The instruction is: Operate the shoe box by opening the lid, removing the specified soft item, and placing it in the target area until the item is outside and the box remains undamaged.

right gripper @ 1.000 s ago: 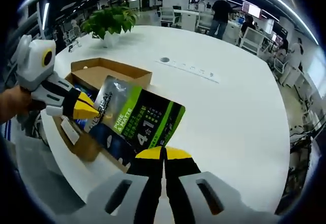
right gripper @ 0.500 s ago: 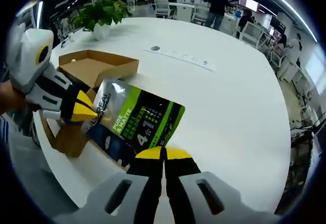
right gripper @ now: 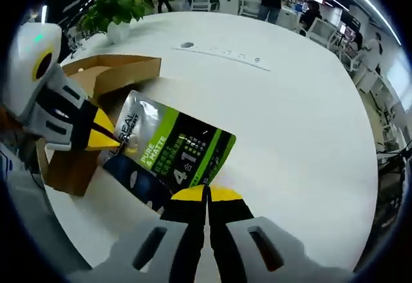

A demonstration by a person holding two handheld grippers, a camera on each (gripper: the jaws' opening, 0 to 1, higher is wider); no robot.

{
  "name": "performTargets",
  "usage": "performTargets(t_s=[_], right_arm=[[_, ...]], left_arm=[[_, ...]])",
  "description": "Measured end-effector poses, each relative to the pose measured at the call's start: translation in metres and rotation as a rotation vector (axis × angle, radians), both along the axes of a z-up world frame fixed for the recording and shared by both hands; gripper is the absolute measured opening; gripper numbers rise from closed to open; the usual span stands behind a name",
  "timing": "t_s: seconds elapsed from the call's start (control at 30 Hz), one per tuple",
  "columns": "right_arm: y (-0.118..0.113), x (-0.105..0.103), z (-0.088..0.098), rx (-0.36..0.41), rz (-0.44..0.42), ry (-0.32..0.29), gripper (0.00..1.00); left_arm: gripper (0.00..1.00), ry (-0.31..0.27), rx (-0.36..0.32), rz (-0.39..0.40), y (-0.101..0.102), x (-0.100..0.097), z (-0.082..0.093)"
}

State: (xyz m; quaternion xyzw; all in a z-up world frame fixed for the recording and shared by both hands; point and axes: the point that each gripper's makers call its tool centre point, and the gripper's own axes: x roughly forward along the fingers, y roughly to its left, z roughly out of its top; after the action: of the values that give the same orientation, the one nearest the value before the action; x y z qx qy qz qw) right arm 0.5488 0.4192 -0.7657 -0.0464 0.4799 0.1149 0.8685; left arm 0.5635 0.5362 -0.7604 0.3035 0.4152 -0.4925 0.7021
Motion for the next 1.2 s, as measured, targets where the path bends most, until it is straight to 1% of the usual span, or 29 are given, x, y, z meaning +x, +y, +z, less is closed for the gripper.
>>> performTargets(t_s=[0.1,0.2,0.33,0.37,0.4,0.47,0.63,0.73,0.8,0.93,1.03,1.07,1.13,1.2], right_arm=[[-0.003,0.002,-0.008,0.02,-0.018,0.012,0.0],[-0.003,0.003,-0.013,0.016,-0.018,0.011,0.0],[-0.002,0.005,-0.02,0.026,-0.013,0.011,0.0],[-0.002,0.006,-0.021,0.026,-0.011,0.013,0.0],[-0.002,0.006,-0.023,0.026,-0.01,0.015,0.0],[-0.002,0.007,-0.025,0.026,-0.012,0.017,0.0],[-0.003,0.006,-0.029,0.03,-0.017,0.016,0.0],[-0.003,0.007,-0.031,0.03,-0.023,0.014,0.0],[-0.004,0.008,-0.031,0.028,-0.027,0.009,0.01],[-0.006,0.008,-0.028,0.023,-0.028,-0.005,0.03],[-0.005,0.007,-0.022,0.017,-0.024,-0.017,0.05],[-0.005,0.008,-0.019,0.011,-0.018,-0.033,0.08],[-0.003,0.009,-0.011,0.014,-0.013,-0.052,0.09],[0.001,0.008,-0.003,0.019,-0.005,-0.062,0.1]], left_arm=[[0.0,-0.005,0.046,-0.056,-0.002,-0.003,-0.006],[0.0,-0.001,0.063,-0.065,-0.004,-0.003,-0.012],[0.0,-0.017,0.106,-0.109,-0.003,-0.003,-0.019],[0.01,-0.021,0.13,-0.143,-0.002,-0.005,-0.023],[0.01,-0.022,0.136,-0.141,-0.002,-0.005,-0.025],[0.0,-0.029,0.157,-0.162,0.001,-0.006,-0.028],[0.01,-0.039,0.154,-0.158,0.002,-0.003,-0.028],[0.05,-0.081,0.187,-0.211,0.004,-0.004,-0.026],[0.08,-0.087,0.189,-0.217,0.006,-0.008,-0.025],[0.13,-0.13,0.178,-0.235,0.008,-0.007,-0.015],[0.16,-0.117,0.123,-0.19,0.005,-0.008,-0.003],[0.16,-0.118,0.106,-0.184,0.005,-0.008,0.003],[0.17,-0.117,0.076,-0.166,0.006,-0.007,0.012],[0.18,-0.093,0.037,-0.132,0.007,-0.01,0.019]])
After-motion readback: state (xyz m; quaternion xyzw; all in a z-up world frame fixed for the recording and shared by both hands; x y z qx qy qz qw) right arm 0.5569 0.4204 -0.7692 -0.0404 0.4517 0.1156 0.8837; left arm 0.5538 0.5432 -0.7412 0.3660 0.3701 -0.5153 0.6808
